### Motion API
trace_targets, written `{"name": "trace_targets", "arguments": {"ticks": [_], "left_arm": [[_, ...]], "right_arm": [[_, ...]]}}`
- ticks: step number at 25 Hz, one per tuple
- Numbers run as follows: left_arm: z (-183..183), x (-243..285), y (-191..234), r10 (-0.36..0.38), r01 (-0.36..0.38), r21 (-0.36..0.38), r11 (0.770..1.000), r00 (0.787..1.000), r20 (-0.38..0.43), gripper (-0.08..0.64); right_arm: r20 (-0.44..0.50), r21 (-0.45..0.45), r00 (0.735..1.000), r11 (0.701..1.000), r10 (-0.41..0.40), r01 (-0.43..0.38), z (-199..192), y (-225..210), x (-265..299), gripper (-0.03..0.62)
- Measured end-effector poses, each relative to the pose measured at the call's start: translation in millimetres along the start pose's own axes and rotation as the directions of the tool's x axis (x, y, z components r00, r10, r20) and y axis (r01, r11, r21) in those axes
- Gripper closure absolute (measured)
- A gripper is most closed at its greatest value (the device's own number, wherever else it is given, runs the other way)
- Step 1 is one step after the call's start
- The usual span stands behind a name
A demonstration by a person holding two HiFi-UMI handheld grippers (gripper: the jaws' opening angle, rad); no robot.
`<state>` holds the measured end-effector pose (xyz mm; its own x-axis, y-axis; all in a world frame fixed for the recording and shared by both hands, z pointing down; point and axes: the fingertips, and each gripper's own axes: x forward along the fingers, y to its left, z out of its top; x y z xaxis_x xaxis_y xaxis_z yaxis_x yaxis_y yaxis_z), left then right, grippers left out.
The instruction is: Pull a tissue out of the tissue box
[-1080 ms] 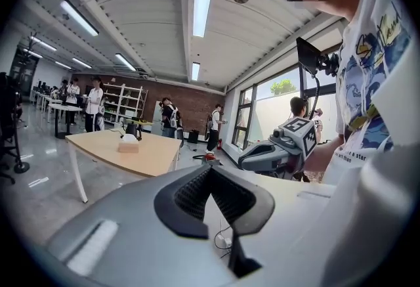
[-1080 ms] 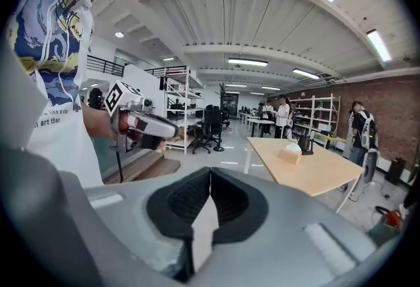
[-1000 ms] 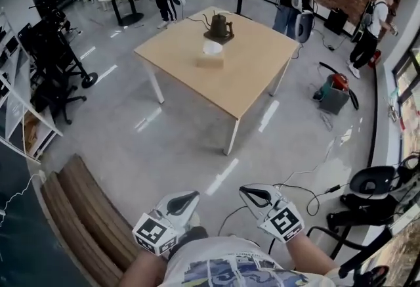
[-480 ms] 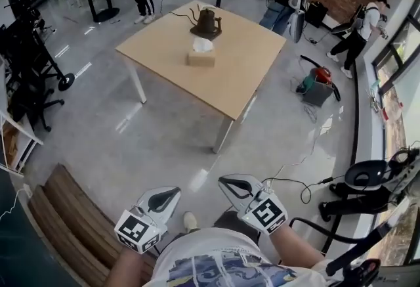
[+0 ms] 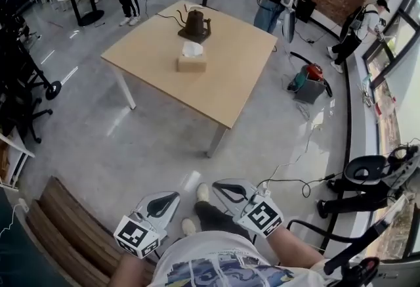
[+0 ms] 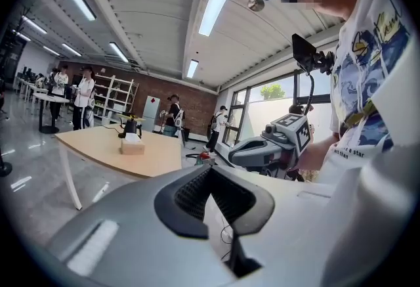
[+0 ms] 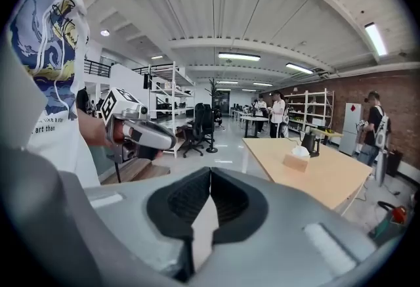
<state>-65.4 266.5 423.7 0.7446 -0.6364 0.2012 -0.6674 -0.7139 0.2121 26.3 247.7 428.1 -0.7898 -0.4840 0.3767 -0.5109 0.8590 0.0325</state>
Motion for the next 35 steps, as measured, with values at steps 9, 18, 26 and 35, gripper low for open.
{"name": "trace_targets", "arguments": {"ticks": [9, 18, 26, 35], "left_arm": [[38, 69, 73, 0.039, -0.039, 0.002, 0.999, 0.999, -0.027, 0.554], [68, 163, 115, 0.061, -0.059, 0.035, 0.998, 0.996, -0.061, 0.554], [82, 206, 132, -0.016, 0.022, 0.056, 0.998, 0.993, -0.114, 0.554], [89, 222, 180, -0.056, 0.059, 0.036, 0.998, 0.994, -0.094, 0.554]], "right_arm": [[0.056, -0.01, 0.998, 0.999, 0.035, -0.035, 29, -99, 50, 0.588], [0.072, -0.006, 0.996, 0.999, 0.046, -0.046, 17, -192, 67, 0.588], [0.05, 0.064, 0.999, 0.998, 0.001, -0.004, 5, -230, 75, 0.588], [0.007, 0.059, 1.0, 0.998, -0.029, 0.028, 12, -265, 114, 0.588]]}}
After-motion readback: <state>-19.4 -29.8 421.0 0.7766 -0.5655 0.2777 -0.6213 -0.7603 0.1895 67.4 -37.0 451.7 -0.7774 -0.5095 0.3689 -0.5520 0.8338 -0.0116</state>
